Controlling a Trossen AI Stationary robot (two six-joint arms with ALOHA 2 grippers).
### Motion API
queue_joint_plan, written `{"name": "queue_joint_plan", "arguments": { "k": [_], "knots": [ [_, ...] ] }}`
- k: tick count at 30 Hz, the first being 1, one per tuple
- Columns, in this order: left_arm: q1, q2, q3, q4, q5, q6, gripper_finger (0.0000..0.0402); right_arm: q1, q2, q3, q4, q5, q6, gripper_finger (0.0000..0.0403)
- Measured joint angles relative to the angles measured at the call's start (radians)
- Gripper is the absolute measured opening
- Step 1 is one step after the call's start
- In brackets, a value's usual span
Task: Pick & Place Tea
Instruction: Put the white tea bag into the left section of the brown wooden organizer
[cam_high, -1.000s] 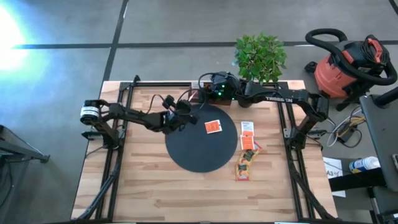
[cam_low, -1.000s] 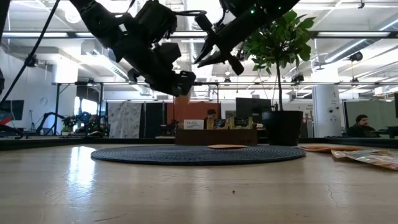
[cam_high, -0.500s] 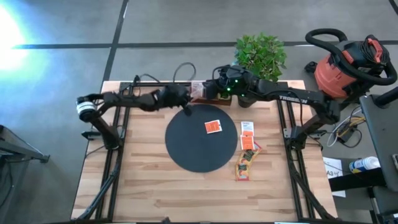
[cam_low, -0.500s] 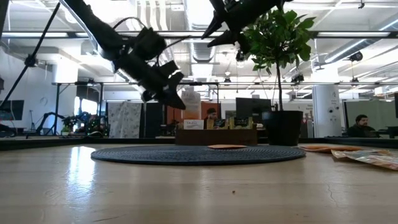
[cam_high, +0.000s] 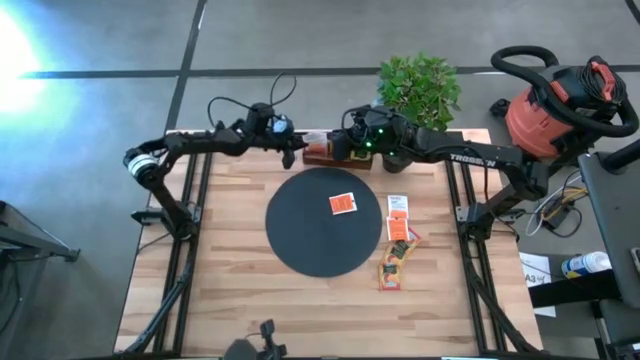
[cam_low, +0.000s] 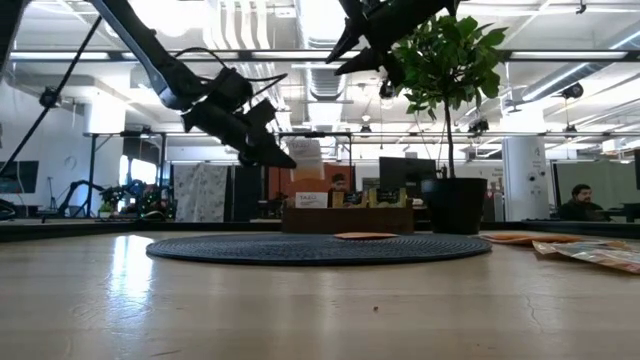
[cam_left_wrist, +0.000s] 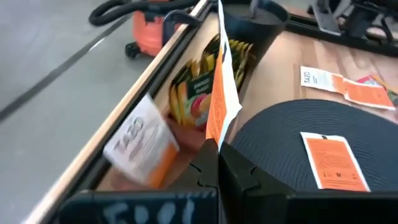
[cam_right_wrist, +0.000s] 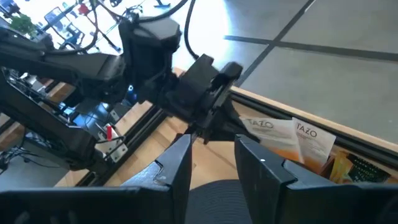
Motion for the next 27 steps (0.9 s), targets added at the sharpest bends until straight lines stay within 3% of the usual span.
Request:
{"name": "queue_joint_plan", "arguments": {
  "k": [8, 27],
  "knots": [
    [0.003, 0.096, 0.099, -0.066, -0.009, 0.098, 0.0, 0.014, 0.001, 0.0, -0.01, -0.004, 0.022, 0.0117],
    [0.016, 0.205, 0.164, -0.142, -0.067, 0.223, 0.0, 0.018, 0.0, 0.0, -0.018, 0.022, 0.022, 0.0114]
  ]
}}
